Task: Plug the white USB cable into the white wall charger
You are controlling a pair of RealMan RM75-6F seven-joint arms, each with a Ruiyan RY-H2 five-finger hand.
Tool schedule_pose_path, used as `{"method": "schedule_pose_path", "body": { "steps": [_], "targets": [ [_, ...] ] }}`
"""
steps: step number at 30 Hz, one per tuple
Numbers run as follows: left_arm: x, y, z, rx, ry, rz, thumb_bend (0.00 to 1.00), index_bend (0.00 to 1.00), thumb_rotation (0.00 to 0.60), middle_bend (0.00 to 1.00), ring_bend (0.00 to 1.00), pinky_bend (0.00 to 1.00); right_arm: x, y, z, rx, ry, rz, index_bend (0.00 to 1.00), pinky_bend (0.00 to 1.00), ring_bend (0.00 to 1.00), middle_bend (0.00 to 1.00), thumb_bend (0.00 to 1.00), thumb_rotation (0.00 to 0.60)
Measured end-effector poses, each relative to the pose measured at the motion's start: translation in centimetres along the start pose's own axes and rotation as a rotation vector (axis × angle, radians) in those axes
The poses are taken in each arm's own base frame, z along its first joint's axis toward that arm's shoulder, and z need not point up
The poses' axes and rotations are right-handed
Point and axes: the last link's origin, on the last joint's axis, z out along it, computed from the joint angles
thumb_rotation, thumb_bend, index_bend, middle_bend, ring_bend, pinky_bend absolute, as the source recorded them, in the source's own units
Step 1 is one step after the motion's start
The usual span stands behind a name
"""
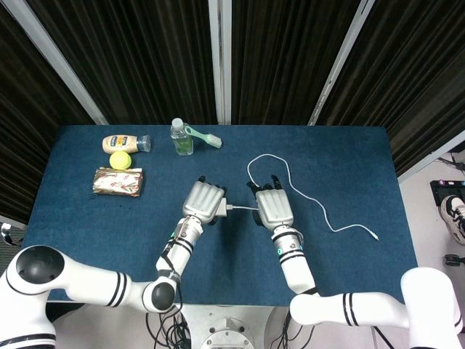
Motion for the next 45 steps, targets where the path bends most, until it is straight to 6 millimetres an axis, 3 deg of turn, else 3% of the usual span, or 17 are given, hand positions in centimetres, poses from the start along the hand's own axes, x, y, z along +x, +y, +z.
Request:
{"method": "schedule_pose_path", "body": {
  "steps": [4, 8, 16, 21, 26, 30, 34, 38, 41, 45],
  "targets": [
    [-1.3, -1.6, -0.3, 0.004, -0.002, 0.02, 0.22, 0.47, 0.6, 0.45, 0.39, 0.18, 1.0, 2.2, -0.8, -0.026, -0.013, -0.012, 0.0, 0.0, 0.05, 0.16, 0.33, 0.6],
    [-2.7, -3.1, 0.1, 0.024, -0.027, 0.017, 0.22, 0.45, 0.6, 0.43, 0.37, 0.16, 2.2, 4.9, -1.8, -0.054, -0.016, -0.023, 0.0, 0.0, 0.03, 0.14, 0.33, 0.6],
    [-5.5, -5.1, 1.1, 0.06, -0.093, 0.007, 0.2, 0.19, 0.6, 0.3, 0.24, 0.1, 3.6, 9.0, -3.7, -0.067, 0.026, 0.078, 0.0, 0.0, 0.03, 0.15, 0.33, 0.6],
    [-5.1, -6.5, 0.6, 0.063, -0.062, -0.02, 0.17, 0.13, 0.6, 0.25, 0.19, 0.05, 4.7, 11.0, -5.4, -0.032, 0.081, 0.098, 0.0, 0.0, 0.03, 0.16, 0.33, 0.6],
    [-3.6, -10.2, -1.2, 0.075, 0.056, -0.027, 0.17, 0.14, 0.6, 0.25, 0.19, 0.05, 5.8, 13.4, -7.6, 0.001, 0.125, 0.114, 0.0, 0.0, 0.03, 0.16, 0.34, 0.6],
    [-2.8, -14.7, -4.1, 0.095, 0.169, -0.046, 0.17, 0.16, 0.6, 0.25, 0.19, 0.04, 6.3, 15.4, -9.6, 0.036, 0.149, 0.122, 0.0, 0.0, 0.03, 0.16, 0.35, 0.6],
    [-3.1, -19.2, -8.1, 0.11, 0.254, -0.105, 0.16, 0.16, 0.6, 0.25, 0.18, 0.02, 6.2, 18.7, -12.0, 0.053, 0.19, 0.116, 0.0, 0.0, 0.03, 0.16, 0.35, 0.6],
    [-5.1, -24.2, -14.4, 0.192, 0.334, -0.149, 0.16, 0.16, 0.6, 0.25, 0.16, 0.01, 5.8, 22.4, -15.0, 0.013, 0.23, 0.127, 0.0, 0.0, 0.02, 0.15, 0.33, 0.6],
    [-6.7, -26.3, -19.0, 0.248, 0.364, -0.152, 0.16, 0.16, 0.6, 0.25, 0.15, 0.01, 5.4, 24.0, -17.7, -0.014, 0.264, 0.131, 0.0, 0.0, 0.01, 0.15, 0.33, 0.6],
    [-8.5, -27.3, -23.5, 0.307, 0.377, -0.167, 0.16, 0.16, 0.6, 0.24, 0.15, 0.01, 5.0, 24.8, -20.3, -0.05, 0.291, 0.126, 0.0, 0.0, 0.01, 0.15, 0.33, 0.6]
  ]
}}
